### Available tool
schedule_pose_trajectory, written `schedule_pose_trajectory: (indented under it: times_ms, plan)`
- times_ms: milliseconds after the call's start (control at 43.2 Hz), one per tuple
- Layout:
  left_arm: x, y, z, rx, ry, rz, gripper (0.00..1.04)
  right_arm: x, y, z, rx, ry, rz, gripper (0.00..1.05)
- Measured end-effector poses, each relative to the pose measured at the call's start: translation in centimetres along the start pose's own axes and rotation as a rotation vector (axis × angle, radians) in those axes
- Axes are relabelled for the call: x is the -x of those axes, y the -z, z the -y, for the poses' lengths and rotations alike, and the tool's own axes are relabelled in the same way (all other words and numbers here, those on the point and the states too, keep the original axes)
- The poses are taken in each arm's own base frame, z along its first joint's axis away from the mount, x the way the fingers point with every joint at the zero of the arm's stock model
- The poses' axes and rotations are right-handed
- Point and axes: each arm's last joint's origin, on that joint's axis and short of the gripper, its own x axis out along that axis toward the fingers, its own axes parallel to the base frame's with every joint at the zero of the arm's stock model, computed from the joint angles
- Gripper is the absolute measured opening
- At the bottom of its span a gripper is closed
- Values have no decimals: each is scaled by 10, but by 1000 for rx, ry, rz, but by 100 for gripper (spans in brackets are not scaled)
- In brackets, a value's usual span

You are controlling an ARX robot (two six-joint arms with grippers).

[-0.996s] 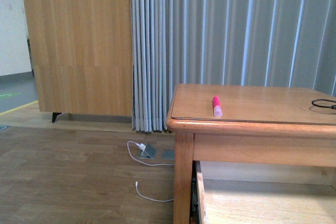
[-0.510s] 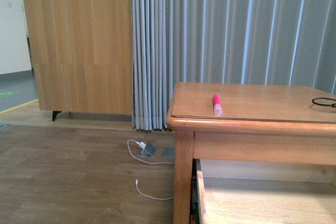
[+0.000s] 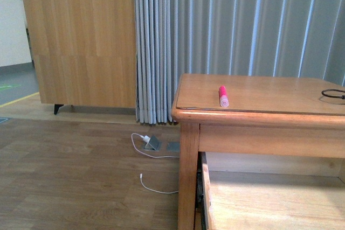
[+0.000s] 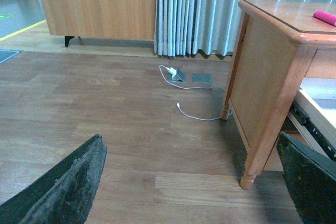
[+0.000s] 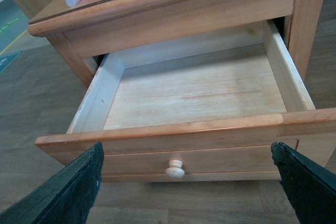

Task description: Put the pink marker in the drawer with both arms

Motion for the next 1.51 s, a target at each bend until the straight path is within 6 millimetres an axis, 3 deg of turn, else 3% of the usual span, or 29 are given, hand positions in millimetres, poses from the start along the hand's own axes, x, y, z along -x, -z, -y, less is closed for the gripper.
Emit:
schedule_pose_trajectory:
  times_ms: [139, 232, 347, 625, 788, 927, 1205, 1506]
  plan:
    - [0, 0, 0, 0, 0, 0, 99, 0, 0, 0, 0, 0, 0, 96]
    - [-3, 4, 1, 0, -99, -51, 99, 0, 0, 0, 0, 0, 0, 96]
    - [-10, 4, 5, 5, -59, -103, 99, 0, 0, 0, 0, -1, 0, 96]
    - [-50, -36, 15, -36, 92, -111, 99, 0, 0, 0, 0, -1, 0, 96]
    - [-89, -57, 25, -83, 166, -91, 99, 0, 0, 0, 0, -1, 0, 96]
    - [-129, -74, 45, -89, 250, -88, 99, 0, 0, 0, 0, -2, 0, 96]
    - [-219, -103, 104, -100, 350, -51, 99, 0, 0, 0, 0, -2, 0, 96]
    - [-284, -105, 164, -81, 415, -61, 99, 0, 0, 0, 0, -2, 0, 96]
